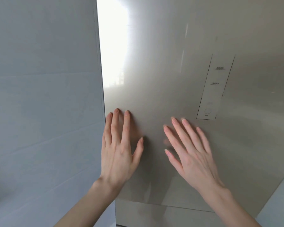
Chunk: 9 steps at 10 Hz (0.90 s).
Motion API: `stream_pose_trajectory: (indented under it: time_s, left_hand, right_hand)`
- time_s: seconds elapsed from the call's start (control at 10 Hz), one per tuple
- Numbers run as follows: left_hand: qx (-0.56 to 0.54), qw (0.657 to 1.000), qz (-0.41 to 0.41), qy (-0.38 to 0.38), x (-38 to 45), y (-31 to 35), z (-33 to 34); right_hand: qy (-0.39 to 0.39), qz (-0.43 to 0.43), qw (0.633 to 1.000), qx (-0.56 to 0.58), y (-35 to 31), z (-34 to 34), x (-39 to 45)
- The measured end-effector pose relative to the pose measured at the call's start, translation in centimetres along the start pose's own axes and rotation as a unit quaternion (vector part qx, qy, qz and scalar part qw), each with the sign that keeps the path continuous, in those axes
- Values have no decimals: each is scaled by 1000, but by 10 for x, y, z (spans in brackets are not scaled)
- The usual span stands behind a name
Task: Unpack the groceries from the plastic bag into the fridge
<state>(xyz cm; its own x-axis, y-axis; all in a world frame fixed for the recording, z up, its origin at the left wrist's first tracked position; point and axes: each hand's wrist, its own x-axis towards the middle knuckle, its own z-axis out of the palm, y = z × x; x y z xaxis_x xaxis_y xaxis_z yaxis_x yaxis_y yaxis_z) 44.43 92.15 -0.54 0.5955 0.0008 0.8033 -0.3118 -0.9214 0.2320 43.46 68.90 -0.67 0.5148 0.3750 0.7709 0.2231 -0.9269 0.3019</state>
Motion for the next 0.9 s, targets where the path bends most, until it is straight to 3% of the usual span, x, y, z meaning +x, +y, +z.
stream_pose_trajectory:
  time_s: [0.5, 0.7, 0.9]
  left_hand:
    - [34, 996, 19, -76, -4, 11, 27]
    - [44, 995, 35, -81, -15, 0, -13]
    - [88, 995, -17, -43, -38, -15, -81]
  right_hand:
    - [10, -2, 1000, -2, 6, 21, 11]
    - [41, 7, 997, 64, -11, 17, 17]
    - [44, 56, 982, 172, -48, -12, 21]
